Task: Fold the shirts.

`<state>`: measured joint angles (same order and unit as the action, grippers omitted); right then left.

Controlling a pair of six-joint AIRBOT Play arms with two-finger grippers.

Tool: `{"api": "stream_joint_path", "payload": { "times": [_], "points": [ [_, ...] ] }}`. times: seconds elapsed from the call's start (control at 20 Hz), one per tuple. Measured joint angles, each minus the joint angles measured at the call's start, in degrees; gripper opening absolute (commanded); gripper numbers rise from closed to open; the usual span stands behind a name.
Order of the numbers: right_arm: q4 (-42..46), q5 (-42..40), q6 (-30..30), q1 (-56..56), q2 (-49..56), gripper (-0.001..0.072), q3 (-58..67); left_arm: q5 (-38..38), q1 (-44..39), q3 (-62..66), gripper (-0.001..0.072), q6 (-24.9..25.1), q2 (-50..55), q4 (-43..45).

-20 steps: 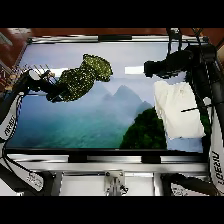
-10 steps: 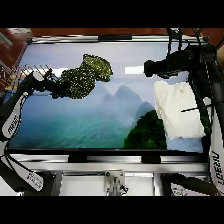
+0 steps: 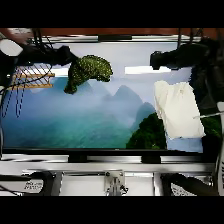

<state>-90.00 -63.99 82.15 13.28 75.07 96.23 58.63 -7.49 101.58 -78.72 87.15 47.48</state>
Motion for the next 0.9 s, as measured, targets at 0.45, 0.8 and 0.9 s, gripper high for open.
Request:
{"api": "stream_joint_path", "payload": {
  "times": [0.45,0.8,0.9],
  "points": [
    [9.33,-2.58,-1.68,0.0,-18.38,0.0547,4.9,-0.92,-26.58,-1.77,0.0019,1.4,-8.24,-0.59],
    [10.4,-18.64,-1.73,0.0,-22.29,0.0547,5.01,-0.94,-32.54,-6.16,0.0632,-4.66,-0.26,2.49],
    [10.1,-23.45,-0.59,0.0,-21.55,0.0547,4.02,3.54,-29.16,-6.38,0.0512,-6.54,-0.35,3.48]
  ]
}}
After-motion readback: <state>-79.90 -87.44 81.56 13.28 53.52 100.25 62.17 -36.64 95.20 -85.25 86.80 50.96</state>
